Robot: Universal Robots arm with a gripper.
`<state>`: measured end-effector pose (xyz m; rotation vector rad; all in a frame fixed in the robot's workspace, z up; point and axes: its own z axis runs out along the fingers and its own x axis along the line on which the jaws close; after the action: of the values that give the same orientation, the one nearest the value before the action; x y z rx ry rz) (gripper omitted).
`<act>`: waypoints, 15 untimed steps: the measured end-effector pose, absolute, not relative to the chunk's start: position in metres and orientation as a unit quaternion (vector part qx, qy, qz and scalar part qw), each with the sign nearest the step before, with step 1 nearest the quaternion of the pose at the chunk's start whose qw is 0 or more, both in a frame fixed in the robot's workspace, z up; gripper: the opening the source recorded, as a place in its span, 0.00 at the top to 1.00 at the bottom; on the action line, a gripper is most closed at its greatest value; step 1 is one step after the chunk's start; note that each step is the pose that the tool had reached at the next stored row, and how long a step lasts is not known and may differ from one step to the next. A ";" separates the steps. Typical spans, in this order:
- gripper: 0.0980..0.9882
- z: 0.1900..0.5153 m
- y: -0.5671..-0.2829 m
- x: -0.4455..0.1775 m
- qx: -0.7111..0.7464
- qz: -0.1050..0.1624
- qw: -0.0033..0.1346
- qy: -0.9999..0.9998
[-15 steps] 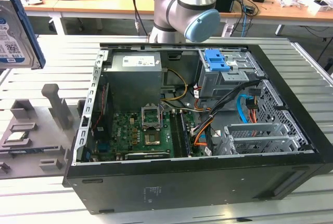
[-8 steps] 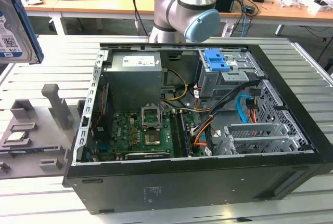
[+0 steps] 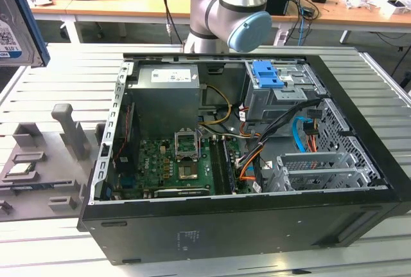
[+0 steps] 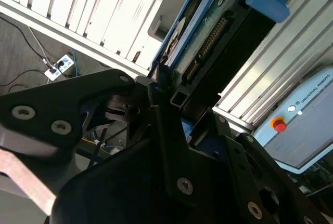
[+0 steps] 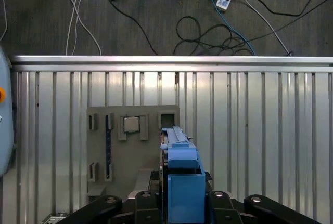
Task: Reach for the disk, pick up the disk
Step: 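Pick up the disk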
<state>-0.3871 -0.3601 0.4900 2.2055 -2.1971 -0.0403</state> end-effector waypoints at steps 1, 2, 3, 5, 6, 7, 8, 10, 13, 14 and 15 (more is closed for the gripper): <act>0.70 0.493 -0.360 -0.387 0.708 -0.013 0.014 -0.706; 0.70 0.495 -0.360 -0.387 0.708 -0.013 0.014 -0.706; 0.70 0.497 -0.360 -0.387 0.708 -0.013 0.014 -0.706; 0.70 0.501 -0.360 -0.386 0.708 -0.013 0.014 -0.706; 0.70 0.503 -0.360 -0.386 0.708 -0.013 0.014 -0.706; 0.70 0.504 -0.360 -0.386 0.708 -0.013 0.014 -0.706; 0.70 0.506 -0.360 -0.386 0.708 -0.013 0.014 -0.706; 0.70 0.507 -0.360 -0.386 0.708 -0.013 0.014 -0.706; 0.70 0.509 -0.360 -0.386 0.708 -0.013 0.014 -0.706; 0.70 0.509 -0.360 -0.386 0.708 -0.013 0.014 -0.706; 0.70 0.509 -0.360 -0.386 0.708 -0.013 0.014 -0.706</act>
<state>-0.3862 -0.3596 0.5087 2.2055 -2.1971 -0.0403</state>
